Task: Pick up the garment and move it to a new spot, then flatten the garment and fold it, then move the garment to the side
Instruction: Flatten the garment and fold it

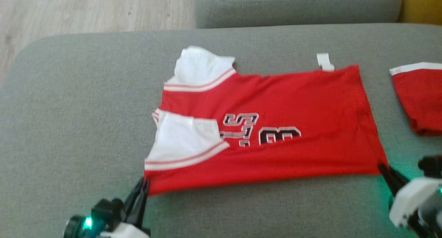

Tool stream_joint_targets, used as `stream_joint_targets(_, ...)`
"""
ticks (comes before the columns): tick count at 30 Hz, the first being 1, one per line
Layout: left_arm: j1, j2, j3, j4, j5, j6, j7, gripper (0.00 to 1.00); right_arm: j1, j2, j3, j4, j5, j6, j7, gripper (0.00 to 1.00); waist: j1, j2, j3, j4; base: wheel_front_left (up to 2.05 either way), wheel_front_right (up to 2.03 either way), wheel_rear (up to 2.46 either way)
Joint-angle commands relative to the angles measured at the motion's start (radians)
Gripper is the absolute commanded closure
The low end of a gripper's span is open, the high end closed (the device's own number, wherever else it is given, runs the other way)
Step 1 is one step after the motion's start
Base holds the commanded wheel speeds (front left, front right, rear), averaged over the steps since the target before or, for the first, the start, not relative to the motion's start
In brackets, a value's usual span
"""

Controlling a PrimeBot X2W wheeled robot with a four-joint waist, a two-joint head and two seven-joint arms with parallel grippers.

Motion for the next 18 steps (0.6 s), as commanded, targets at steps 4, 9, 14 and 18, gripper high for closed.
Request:
stream_joint_targets(4,0.037,0.045,0.026,-0.072,-0.028,0.02,0.029,1.0,0.087,-0.061,-0.055,-0.081,-0.002,-0.001,0.021,1.0,0.0002,-0.0001,-0.017,-0.013,0.0,0.0,0.0)
stream_joint_targets(9,0.074,0.057,0.016,-0.11,-0.042,0.029,0.056,0.79,0.145,-0.035,-0.137,-0.14,-0.046,-0.001,0.056,0.0,0.0002,-0.0001,-0.022,-0.023,0.0,0.0,0.0)
stream_joint_targets(14,0.039,0.07,0.023,-0.136,-0.029,0.039,0.069,0.0,0.156,0.009,-0.209,-0.22,-0.11,-0.001,0.082,0.0,0.0002,-0.0001,-0.001,-0.044,0.0,0.0,0.0)
stream_joint_targets(18,-0.041,0.096,0.04,-0.17,0.006,0.058,0.096,0.0,0.122,0.045,-0.25,-0.291,-0.178,-0.001,0.088,0.0,0.0002,-0.0001,0.032,-0.078,0.0,0.0,0.0)
